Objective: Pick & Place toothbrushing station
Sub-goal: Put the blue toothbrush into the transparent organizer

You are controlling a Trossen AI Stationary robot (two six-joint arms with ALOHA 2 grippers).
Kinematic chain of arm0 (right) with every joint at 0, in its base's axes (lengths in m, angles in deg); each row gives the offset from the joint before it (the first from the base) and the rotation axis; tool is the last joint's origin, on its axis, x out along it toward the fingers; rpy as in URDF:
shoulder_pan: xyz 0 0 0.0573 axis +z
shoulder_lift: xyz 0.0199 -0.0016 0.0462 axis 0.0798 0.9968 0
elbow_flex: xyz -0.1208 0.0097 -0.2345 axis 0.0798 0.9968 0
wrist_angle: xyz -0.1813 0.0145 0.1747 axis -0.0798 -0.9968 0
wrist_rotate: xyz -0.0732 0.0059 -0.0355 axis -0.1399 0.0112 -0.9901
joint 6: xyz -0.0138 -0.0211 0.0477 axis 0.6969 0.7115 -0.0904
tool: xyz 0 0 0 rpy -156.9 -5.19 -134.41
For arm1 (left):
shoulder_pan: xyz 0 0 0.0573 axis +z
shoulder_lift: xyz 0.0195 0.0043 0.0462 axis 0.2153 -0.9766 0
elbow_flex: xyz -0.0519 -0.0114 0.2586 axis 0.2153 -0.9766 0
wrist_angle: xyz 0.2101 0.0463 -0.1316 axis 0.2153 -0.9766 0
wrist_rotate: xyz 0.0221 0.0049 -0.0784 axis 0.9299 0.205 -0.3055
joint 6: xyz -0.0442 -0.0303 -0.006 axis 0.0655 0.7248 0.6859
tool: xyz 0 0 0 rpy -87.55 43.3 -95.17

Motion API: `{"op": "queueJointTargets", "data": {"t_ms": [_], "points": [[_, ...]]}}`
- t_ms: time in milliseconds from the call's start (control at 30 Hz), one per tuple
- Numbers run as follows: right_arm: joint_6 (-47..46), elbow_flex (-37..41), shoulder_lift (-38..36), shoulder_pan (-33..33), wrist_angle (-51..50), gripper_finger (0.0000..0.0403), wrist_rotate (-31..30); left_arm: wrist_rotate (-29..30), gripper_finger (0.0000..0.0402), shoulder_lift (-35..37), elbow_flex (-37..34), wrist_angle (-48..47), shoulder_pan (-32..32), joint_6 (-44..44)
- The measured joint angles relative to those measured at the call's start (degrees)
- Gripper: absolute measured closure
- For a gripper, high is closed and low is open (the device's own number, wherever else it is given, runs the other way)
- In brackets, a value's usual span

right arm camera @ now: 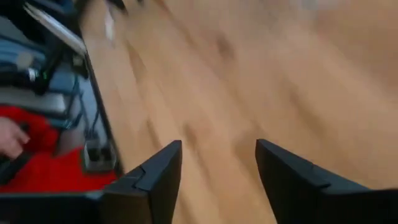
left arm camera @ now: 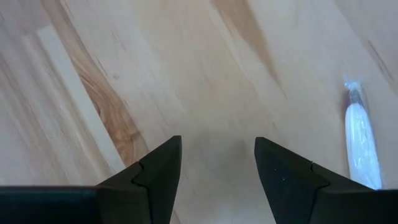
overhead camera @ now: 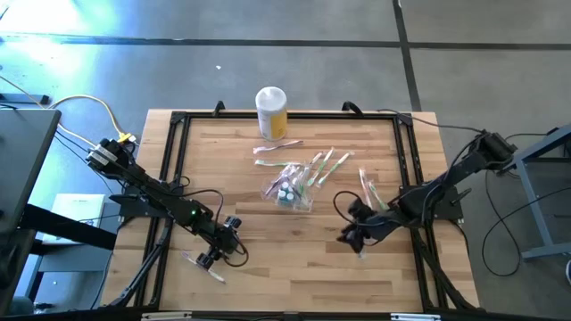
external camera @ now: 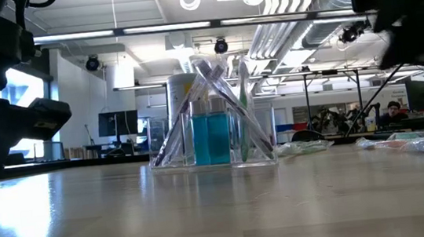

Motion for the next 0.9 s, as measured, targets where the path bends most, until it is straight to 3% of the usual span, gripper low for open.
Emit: {"op": "queueJointTargets", "data": {"t_ms": [233,400,600,900], "points": [[-18.83,0.02,-0.19,0.06,-8.85,0.0241,19.86,0.06,0.0204,0.00,0.00,0.43,0.00,-0.87],[-29.82,0.09,-0.19,0.85,-11.02,0.0264,28.60,0.09,0.0204,0.00,0.00,0.26,0.00,-1.68],[-38.11,0.09,-0.19,0.79,-11.28,0.0284,31.97,0.08,0.0204,0.00,0.00,-0.64,0.00,-2.14],[-42.28,0.09,-0.19,0.79,-16.68,0.0311,33.79,-0.03,0.0204,0.00,0.00,-0.62,0.00,-3.06]]}}
